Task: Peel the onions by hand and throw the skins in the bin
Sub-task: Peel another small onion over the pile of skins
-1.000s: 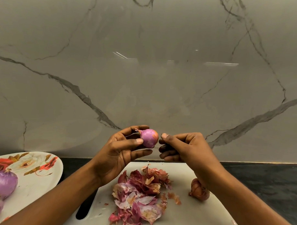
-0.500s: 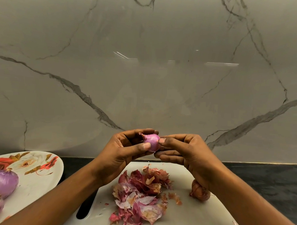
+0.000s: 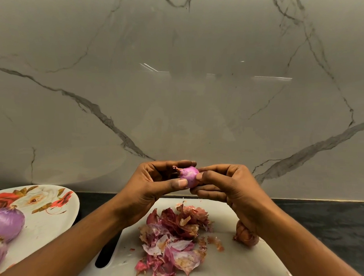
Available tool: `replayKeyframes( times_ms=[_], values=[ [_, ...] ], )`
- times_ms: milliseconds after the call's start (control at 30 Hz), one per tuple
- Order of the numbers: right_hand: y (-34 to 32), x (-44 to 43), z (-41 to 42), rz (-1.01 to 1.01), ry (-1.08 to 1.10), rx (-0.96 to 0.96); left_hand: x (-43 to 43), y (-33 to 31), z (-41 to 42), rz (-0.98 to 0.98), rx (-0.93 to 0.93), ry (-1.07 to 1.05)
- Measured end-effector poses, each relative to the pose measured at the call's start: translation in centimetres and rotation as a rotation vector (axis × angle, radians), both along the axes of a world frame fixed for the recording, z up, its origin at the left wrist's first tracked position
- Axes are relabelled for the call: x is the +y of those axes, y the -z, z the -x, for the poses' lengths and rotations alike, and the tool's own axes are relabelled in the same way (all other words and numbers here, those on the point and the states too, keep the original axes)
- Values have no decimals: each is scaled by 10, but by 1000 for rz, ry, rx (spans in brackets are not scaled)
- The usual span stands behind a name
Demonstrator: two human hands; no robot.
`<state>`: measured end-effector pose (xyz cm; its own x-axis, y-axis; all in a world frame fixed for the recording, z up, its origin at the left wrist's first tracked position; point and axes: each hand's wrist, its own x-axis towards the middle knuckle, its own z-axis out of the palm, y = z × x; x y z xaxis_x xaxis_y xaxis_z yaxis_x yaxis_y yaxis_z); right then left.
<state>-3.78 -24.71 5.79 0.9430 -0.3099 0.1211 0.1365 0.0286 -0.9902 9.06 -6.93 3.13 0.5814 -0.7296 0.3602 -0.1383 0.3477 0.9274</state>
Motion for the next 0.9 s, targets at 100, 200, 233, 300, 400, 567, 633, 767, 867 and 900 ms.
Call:
replayKeyframes(
  times_ms=[100,200,233,300,400,567,633,767,867,900],
  values=[
    [1,0,-1,19,16,6,0,1,0,-25,-32,-13],
    [1,0,-1,38,25,-4,0,2,0,-41,-46,-13],
    [1,0,-1,48,25,-9,0,2,0,-37,-41,-10],
    [2,0,0,74,30,-26,0,1,-1,-6,-2,0],
    [3,0,0,104,55,-48,1,-2,-2,25,21,24],
    [2,1,-1,32,27,-40,0,0,-3,26,24,13],
    [0,0,-1,9,17,-31,0,0,-3,31,21,-10],
    [-2,-3,0,23,22,-2,-1,1,-5,37,-5,-76],
    [0,-3,0,64,13,17,-2,2,-5,32,-18,-95],
    [1,-3,0,76,17,19,-2,2,-5,29,-23,-101]
  ],
)
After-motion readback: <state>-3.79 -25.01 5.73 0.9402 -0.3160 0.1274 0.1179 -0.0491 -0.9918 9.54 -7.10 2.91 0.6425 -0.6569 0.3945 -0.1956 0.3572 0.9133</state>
